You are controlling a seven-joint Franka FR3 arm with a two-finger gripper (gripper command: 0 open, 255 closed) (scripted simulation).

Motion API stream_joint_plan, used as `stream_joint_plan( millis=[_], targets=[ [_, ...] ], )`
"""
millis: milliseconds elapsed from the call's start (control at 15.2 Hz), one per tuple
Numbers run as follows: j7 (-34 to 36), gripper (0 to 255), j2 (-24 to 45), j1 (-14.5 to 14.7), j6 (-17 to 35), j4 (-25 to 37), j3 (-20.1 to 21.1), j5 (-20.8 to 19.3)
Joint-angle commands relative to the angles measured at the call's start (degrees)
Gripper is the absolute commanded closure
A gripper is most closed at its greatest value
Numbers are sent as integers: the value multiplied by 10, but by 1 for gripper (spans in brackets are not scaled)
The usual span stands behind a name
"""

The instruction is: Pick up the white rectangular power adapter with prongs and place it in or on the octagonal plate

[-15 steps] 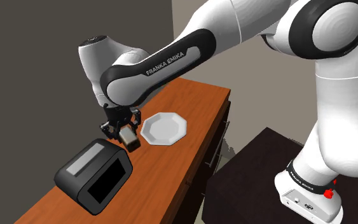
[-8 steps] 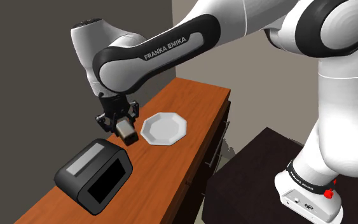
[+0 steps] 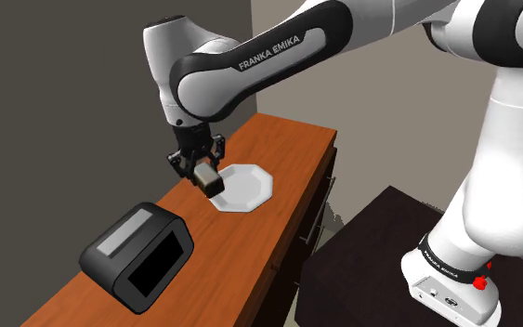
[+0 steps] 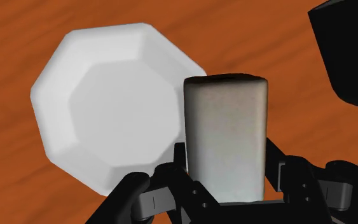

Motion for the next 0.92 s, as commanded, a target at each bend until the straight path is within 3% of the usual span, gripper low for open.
stream_joint_plan(
  millis=[0,264,858],
  targets=[
    [-34,255,-42,-26,10,-46,-3,23],
    [-110,255,-118,-71,29,-132,-23,64],
    [-100,255,-91,-67,95,-173,-24,49]
  ],
)
